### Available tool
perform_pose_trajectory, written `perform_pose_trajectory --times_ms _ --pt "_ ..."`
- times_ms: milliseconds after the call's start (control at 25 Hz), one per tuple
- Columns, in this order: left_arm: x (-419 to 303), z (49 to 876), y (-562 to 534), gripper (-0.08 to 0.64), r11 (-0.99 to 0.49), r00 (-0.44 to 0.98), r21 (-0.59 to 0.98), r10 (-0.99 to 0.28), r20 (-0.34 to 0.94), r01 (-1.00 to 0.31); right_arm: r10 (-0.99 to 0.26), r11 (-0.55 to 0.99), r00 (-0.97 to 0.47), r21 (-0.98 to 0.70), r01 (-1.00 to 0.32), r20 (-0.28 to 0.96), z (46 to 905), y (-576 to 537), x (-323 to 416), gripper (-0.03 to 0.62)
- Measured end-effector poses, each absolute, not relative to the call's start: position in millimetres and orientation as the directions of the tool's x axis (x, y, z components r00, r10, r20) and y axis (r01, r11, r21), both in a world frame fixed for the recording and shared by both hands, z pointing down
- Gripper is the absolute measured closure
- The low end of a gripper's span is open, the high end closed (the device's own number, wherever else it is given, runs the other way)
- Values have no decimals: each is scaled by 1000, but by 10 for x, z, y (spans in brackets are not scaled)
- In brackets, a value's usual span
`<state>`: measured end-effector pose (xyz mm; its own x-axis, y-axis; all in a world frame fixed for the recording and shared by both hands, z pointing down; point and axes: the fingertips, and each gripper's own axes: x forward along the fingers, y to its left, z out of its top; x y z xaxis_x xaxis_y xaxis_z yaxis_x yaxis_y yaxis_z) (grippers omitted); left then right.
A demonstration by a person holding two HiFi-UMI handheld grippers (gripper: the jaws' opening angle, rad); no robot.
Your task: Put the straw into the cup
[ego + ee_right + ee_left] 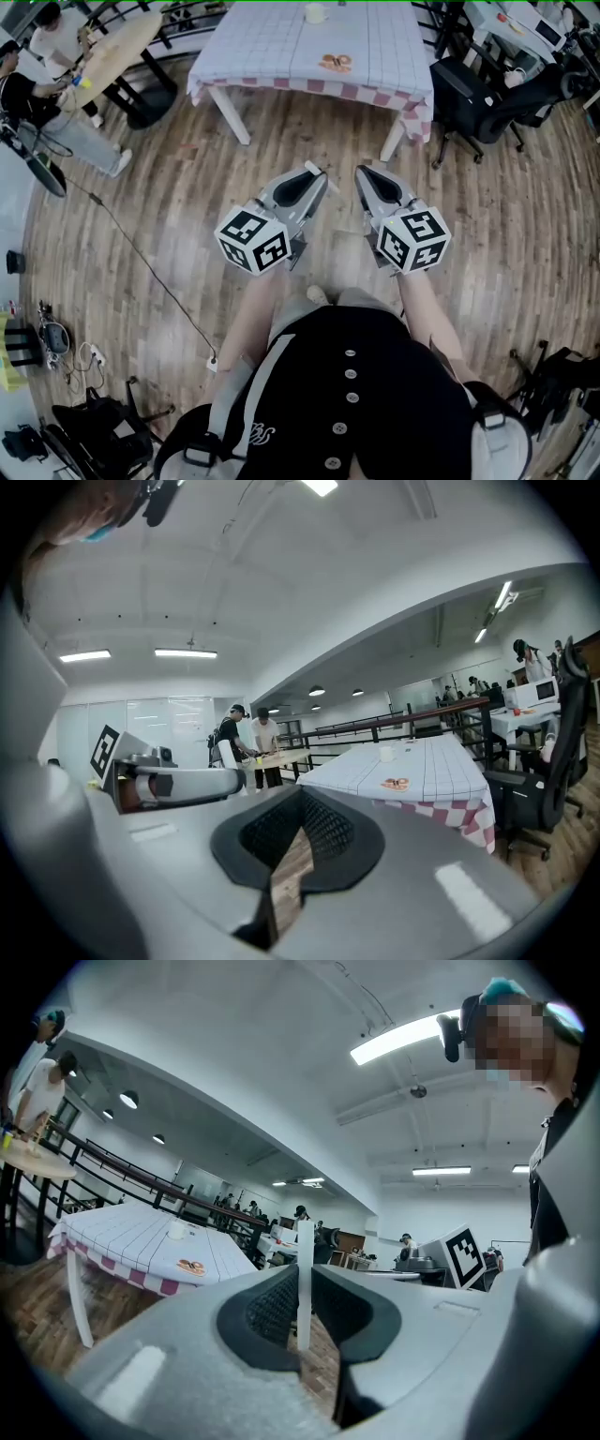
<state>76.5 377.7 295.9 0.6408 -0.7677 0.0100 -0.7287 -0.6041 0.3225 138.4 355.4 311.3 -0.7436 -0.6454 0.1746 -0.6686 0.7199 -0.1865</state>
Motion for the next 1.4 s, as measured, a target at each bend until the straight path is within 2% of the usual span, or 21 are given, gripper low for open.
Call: perform_pose_trajectory --times_ms 640,1400 --pt "561 3042 3650 517 -606 648 342 -762 10 -718 -587 760 -783 -193 -621 207 3308 3602 1000 594" --pt "422 3149 1918 517 -566 625 364 -778 60 -740 -497 814 -848 -240 -529 185 3282 1825 746 594"
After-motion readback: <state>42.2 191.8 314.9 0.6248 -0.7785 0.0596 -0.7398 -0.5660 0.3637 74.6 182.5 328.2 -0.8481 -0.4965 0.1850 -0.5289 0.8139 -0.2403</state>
